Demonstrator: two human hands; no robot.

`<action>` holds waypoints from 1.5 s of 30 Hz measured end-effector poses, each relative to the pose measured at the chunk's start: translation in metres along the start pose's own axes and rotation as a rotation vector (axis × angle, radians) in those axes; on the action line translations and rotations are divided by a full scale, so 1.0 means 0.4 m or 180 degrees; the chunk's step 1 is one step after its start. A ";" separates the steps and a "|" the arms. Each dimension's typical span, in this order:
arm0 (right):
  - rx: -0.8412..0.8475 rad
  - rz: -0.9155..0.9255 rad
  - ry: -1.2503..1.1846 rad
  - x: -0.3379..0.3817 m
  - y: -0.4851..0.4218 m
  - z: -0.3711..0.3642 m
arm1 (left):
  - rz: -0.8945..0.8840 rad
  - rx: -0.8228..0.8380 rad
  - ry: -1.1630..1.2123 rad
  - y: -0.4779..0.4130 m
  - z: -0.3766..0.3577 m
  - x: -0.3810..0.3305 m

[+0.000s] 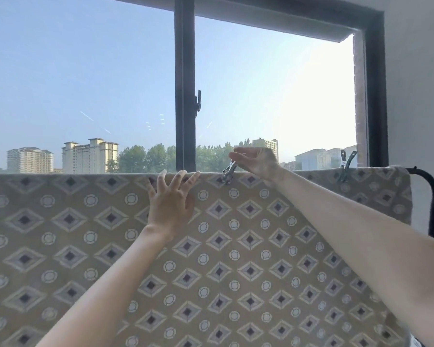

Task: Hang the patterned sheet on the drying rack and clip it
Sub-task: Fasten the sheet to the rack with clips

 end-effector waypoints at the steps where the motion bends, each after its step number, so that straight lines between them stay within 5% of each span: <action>1: -0.0106 0.0012 -0.0105 -0.005 -0.005 -0.005 | -0.0002 0.0004 0.0010 0.000 -0.002 0.003; 5: -0.0196 0.0119 -0.0061 -0.007 -0.025 -0.020 | -0.0054 -0.0089 -0.0022 -0.004 -0.007 0.017; 11: 0.0545 0.0073 -0.0325 -0.035 -0.033 -0.005 | -0.0055 -0.0056 -0.0096 -0.020 -0.017 0.034; 23: 0.0286 -0.0082 -0.0990 -0.038 -0.027 -0.020 | -0.0015 -0.0048 -0.0092 -0.019 -0.022 0.019; 36: 0.0586 0.0232 -0.0212 -0.001 -0.048 -0.069 | -0.0040 -0.0049 -0.0156 -0.012 0.004 0.014; 45: -0.0125 0.0386 0.0692 0.015 -0.008 -0.046 | -0.0031 0.0250 0.0042 0.027 -0.032 -0.001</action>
Point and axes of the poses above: each hand's wrist, its own y-axis away from the middle knuckle, its own z-axis out of the back of the hand, x = y × z, the point moved 2 cm from there along -y, towards the middle knuckle, and after that the axes turned 3 degrees about y, right-handed, at the moved point
